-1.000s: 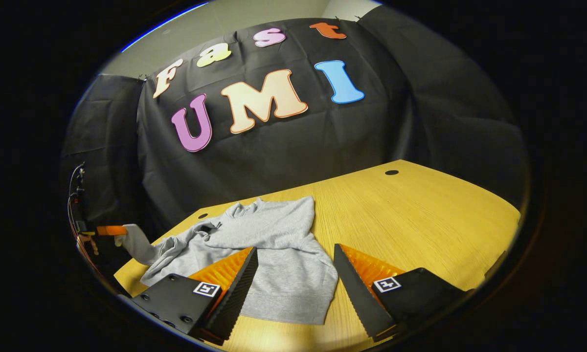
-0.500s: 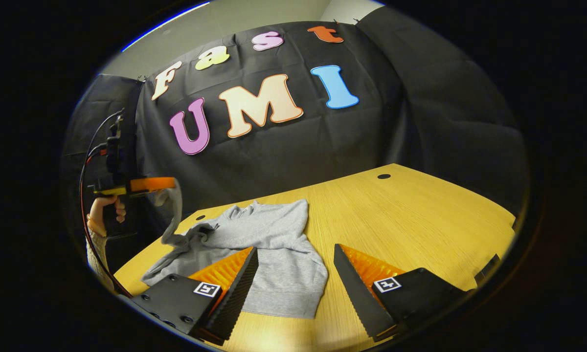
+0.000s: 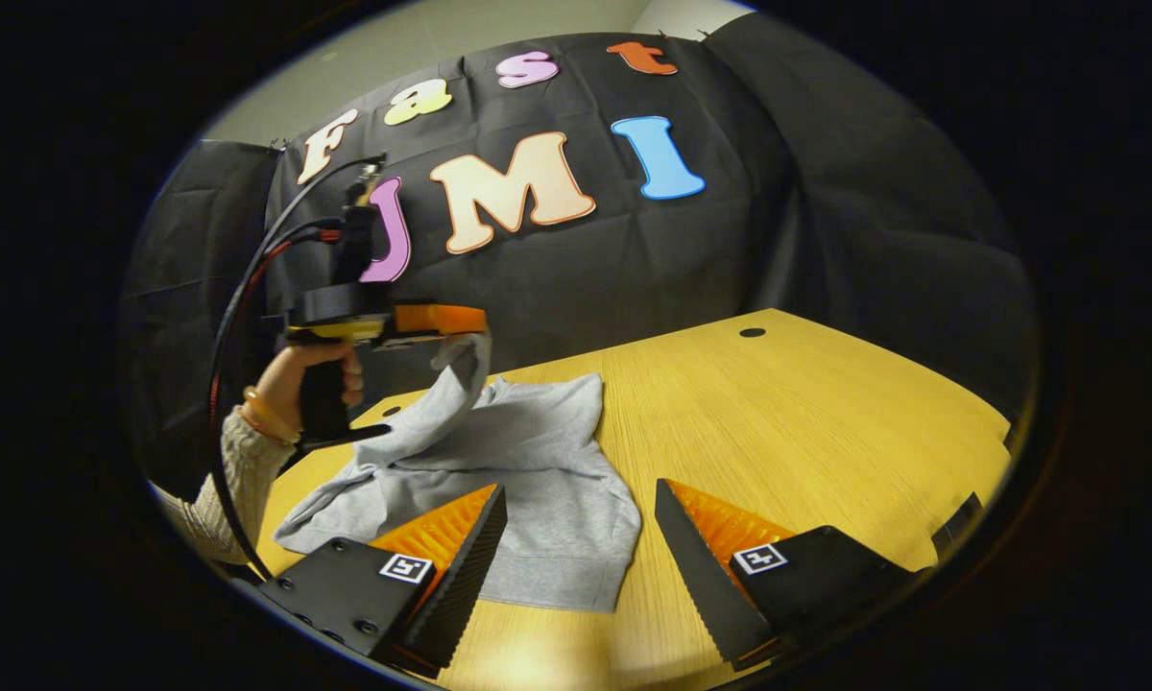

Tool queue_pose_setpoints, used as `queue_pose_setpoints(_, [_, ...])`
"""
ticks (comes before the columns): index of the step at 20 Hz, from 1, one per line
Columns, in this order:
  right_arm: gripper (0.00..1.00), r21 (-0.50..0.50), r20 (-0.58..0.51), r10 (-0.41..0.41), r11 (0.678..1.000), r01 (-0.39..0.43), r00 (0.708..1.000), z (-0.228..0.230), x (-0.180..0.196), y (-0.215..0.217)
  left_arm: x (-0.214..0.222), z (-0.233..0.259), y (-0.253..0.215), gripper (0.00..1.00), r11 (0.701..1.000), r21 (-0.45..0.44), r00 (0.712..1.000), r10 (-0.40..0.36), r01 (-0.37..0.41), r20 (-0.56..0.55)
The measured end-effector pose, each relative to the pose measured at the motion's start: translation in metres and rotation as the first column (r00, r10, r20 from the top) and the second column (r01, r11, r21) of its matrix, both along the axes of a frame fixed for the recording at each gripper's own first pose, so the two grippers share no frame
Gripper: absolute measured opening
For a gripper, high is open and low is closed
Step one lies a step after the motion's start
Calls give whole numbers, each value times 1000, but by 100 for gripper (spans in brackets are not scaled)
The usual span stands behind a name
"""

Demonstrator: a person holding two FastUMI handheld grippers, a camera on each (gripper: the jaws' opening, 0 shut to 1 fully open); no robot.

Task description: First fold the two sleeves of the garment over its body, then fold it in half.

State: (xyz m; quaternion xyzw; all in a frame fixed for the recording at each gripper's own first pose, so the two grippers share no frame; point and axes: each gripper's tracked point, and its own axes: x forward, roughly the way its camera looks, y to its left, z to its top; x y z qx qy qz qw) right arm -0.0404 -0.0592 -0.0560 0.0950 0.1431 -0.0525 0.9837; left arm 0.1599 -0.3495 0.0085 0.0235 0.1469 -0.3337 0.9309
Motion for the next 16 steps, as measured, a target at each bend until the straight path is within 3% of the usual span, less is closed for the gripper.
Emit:
queue_pose_setpoints(7, [98, -19, -11, -28, 999, 28, 1000, 2, -2, -11, 17, -69, -25, 0, 997, 71, 995, 30, -23, -97])
queue_pose_setpoints(12, [98, -20, -29, -27, 999, 26, 999, -2, -3, -9, 12, -69, -38, 4, 999, 52, 995, 11, -6, -104])
queue_pose_setpoints(14, [98, -14, -38, -17, 1000, 16, 999, -5, -2, -4, 11, -61, -37, 12, 998, 62, 997, 8, -3, -79])
queue_pose_setpoints(15, [98, -11, -43, -11, 1000, 11, 999, -7, -2, -1, 9, -54, -35, 33, 998, 61, 998, 5, -1, -66])
queue_pose_setpoints(16, [98, -8, -48, -6, 1000, 6, 999, -9, -2, 0, 9, -43, -34, 43, 999, 45, 999, -1, 3, -48])
